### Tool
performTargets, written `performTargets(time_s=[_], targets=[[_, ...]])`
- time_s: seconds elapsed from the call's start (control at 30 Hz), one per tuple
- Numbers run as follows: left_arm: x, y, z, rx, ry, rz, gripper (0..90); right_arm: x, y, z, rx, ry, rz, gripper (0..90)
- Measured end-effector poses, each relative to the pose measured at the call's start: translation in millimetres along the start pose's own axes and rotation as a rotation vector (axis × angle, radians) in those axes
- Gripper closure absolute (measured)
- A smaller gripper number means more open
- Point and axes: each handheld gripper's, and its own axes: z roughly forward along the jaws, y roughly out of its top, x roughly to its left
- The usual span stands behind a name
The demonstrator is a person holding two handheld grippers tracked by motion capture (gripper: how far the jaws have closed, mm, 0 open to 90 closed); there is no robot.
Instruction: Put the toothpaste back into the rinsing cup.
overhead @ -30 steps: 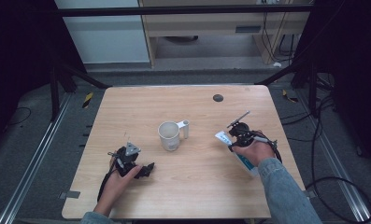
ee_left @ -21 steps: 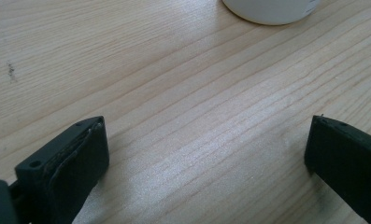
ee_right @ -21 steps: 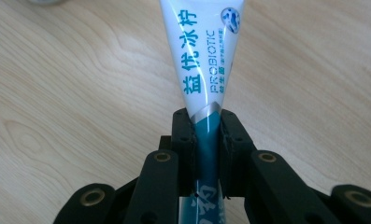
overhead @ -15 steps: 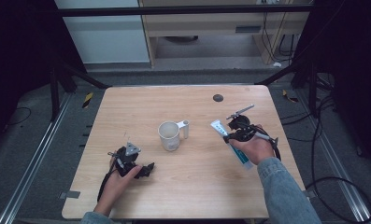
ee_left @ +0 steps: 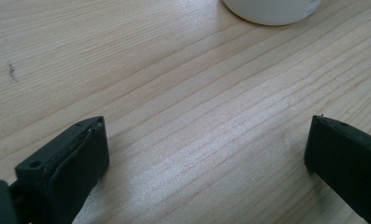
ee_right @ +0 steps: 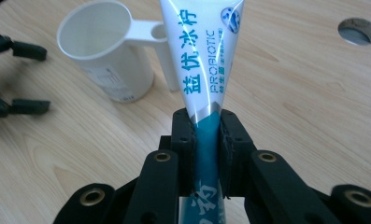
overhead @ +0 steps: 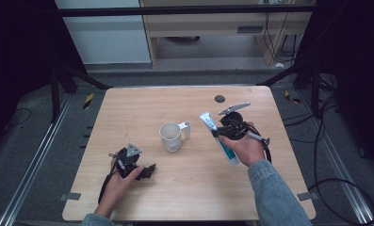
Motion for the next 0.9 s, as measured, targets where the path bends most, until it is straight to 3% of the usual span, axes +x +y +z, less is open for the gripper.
performTargets(time_s=[0.5, 0.9], targets=[[0.3, 1.0, 0.8, 0.003, 0.004, -0.001, 0.0, 26.2, 13.0, 1.9, -0.153, 0.018, 0.026, 78.6], [0.2, 0.9, 0.9, 0.001, 0.004, -0.004, 0.0, 45.1, 22.7, 8.3, -0.204, 0.009, 0.034, 78.6]])
